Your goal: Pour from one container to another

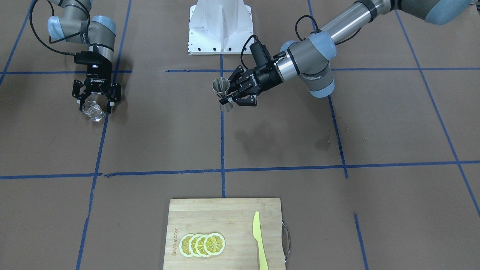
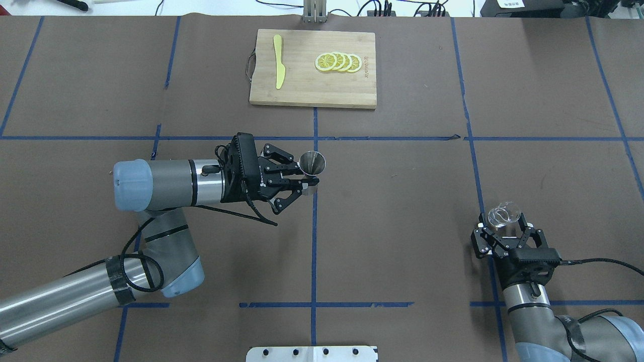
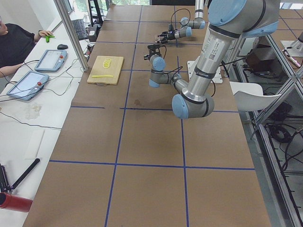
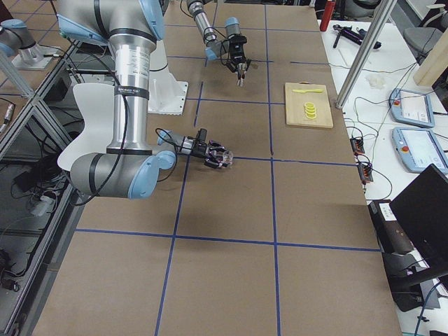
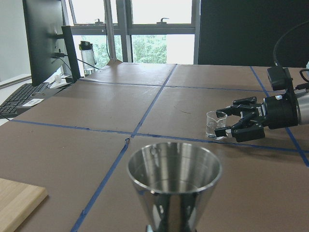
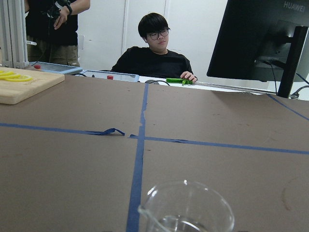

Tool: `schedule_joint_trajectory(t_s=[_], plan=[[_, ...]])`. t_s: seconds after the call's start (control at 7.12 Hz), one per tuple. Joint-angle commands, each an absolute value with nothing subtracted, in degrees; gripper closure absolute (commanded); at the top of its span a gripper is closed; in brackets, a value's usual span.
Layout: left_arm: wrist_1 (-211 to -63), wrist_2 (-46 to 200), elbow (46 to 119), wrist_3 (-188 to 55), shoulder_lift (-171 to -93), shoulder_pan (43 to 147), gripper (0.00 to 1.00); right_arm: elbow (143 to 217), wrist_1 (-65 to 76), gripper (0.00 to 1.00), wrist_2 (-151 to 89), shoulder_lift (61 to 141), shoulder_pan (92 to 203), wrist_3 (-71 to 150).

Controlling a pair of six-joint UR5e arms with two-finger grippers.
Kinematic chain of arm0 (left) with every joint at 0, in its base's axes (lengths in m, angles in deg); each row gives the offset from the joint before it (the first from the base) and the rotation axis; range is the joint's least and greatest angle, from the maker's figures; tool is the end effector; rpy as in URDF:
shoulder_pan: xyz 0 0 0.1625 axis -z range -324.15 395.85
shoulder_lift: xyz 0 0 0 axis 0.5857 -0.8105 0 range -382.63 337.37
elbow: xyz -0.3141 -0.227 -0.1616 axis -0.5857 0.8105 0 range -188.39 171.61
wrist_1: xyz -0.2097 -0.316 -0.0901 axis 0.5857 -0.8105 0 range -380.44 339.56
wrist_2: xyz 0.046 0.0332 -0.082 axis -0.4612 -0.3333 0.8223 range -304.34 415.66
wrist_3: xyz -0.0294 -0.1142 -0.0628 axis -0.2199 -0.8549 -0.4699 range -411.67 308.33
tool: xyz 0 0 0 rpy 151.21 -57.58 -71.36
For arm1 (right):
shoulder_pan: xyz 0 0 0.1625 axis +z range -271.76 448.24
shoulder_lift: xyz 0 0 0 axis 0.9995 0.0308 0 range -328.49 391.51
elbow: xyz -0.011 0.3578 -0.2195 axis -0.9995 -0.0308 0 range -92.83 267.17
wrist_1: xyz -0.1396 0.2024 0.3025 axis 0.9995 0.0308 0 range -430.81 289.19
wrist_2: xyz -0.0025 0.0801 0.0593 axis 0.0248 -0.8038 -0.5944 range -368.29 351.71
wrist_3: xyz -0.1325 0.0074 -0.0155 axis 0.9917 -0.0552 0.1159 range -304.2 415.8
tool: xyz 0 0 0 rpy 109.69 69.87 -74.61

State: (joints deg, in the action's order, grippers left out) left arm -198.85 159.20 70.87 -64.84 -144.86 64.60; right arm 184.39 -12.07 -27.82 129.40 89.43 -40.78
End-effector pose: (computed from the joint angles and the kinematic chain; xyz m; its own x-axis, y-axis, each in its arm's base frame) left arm 0.5234 -0.4035 0.2455 0.1993 0.9704 -0.1366 0.3531 0.0590 0.9337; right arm -0.4118 -0.2679 0.5705 0.7992 0.0550 0.5985 -0.5819 0.3201 0.7476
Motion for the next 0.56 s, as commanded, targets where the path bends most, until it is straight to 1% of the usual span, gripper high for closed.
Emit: schedule_joint_trajectory(t_s=[0.0, 0.14, 0.28, 0.42], plan=[[-198.86, 159.20, 70.97, -64.85, -144.80, 64.59, 1.00, 184.11, -12.10, 0.15, -27.63, 129.50, 89.73, -40.53], [-198.86, 159.20, 70.97, -64.85, -144.80, 64.59, 1.00, 184.11, -12.10, 0.29, -27.54, 129.51, 89.73, -40.53], [-198.95, 159.20, 70.97, -64.85, -144.80, 64.59, 1.00, 184.11, -12.10, 0.55, -27.45, 129.51, 89.64, -40.53], [-199.04, 159.20, 71.06, -64.85, -144.80, 64.59, 1.00, 184.02, -12.10, 0.96, -27.45, 129.59, 89.73, -40.44]])
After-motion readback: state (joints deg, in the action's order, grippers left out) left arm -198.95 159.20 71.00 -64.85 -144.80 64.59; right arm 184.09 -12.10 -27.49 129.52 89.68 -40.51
